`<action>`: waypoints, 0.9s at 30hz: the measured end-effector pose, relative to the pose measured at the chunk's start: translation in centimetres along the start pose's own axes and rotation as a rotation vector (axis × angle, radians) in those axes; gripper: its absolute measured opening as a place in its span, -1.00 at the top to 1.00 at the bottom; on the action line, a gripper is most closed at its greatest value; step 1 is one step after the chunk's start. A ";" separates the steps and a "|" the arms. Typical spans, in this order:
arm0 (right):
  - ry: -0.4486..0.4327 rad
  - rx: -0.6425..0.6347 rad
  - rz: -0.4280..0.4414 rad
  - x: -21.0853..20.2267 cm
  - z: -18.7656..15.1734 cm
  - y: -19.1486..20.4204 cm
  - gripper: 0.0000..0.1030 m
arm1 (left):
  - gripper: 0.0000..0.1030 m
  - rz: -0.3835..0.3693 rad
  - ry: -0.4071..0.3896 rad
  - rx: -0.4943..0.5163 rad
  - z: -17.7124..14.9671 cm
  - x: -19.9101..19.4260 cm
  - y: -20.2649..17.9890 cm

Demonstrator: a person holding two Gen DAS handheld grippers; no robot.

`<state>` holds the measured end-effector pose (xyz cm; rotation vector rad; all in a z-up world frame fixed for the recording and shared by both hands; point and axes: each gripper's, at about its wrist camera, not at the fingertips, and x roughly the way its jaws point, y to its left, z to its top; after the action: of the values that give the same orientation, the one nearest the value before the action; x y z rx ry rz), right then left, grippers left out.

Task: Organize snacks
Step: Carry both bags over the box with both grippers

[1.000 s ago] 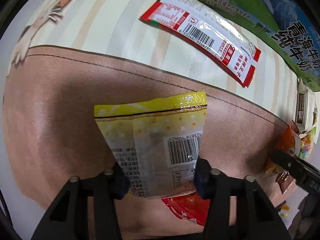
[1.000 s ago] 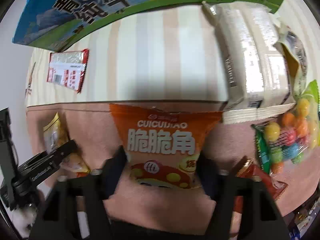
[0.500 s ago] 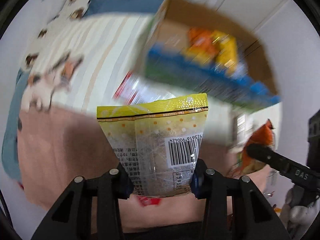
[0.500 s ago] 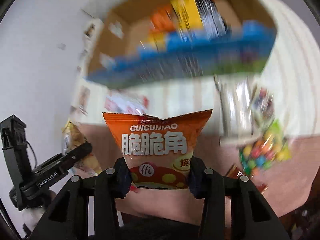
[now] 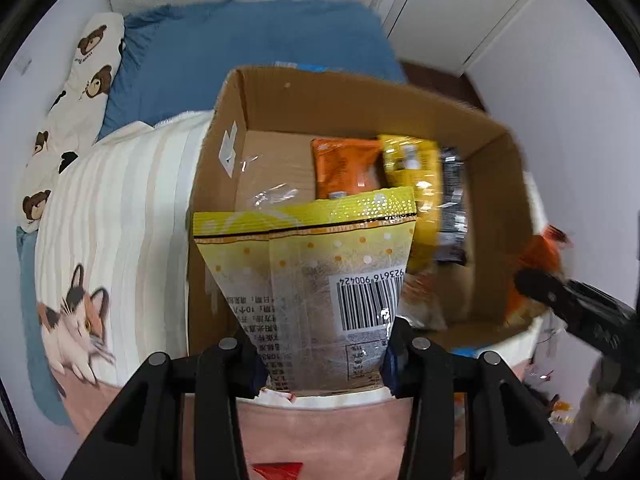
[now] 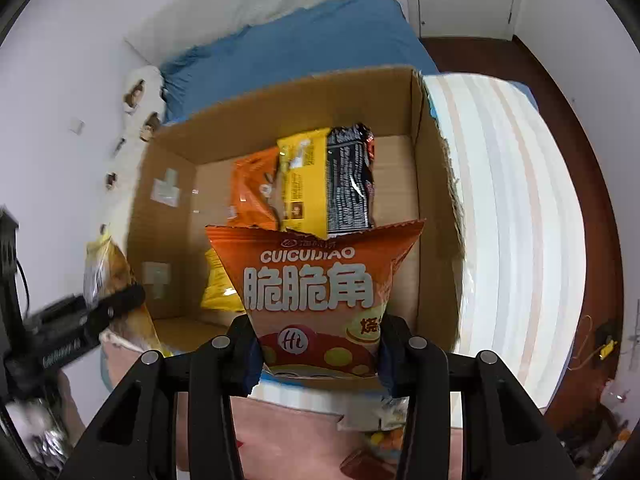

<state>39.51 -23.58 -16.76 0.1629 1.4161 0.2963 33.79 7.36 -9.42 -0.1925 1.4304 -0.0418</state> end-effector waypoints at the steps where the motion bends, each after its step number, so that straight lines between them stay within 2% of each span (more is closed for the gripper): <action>1: 0.020 0.003 -0.005 1.2 0.2 -0.3 0.08 | 0.22 0.006 0.031 -0.001 0.6 1.0 0.2; 5: 0.069 0.011 -0.027 4.0 0.5 -0.9 0.08 | 0.22 0.035 0.117 -0.023 1.9 4.4 1.1; 13: 0.131 0.043 -0.046 8.3 0.2 -1.6 0.08 | 0.22 0.069 0.214 -0.039 1.8 8.3 2.5; 16: 0.151 0.050 -0.056 9.2 0.2 -1.8 0.06 | 0.21 0.071 0.247 -0.009 1.6 9.3 2.4; 19: 0.189 0.038 -0.049 10.0 0.4 -1.3 -0.19 | 0.18 0.067 0.291 -0.007 1.1 9.7 2.3; 21: 0.192 0.020 -0.057 10.1 0.4 -0.6 -0.49 | 0.06 0.043 0.275 -0.021 0.9 9.4 2.4; 22: 0.191 0.007 -0.059 10.2 0.4 -0.1 -0.58 | 0.01 0.031 0.263 -0.022 0.8 9.1 2.5; 24: 0.194 -0.002 -0.064 10.2 0.3 0.6 -0.92 | -0.14 0.013 0.239 -0.017 0.5 8.4 2.3; 25: 0.189 -0.003 -0.069 10.2 0.4 0.9 -0.92 | -0.32 0.003 0.234 -0.015 0.3 8.1 2.1; 27: 0.182 0.000 -0.073 10.1 0.4 1.0 -0.92 | -0.53 -0.010 0.223 -0.011 0.0 7.5 1.7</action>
<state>41.05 -19.60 -26.00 0.0850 1.5988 0.2555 34.66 7.98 -17.04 -0.2091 1.6520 -0.0649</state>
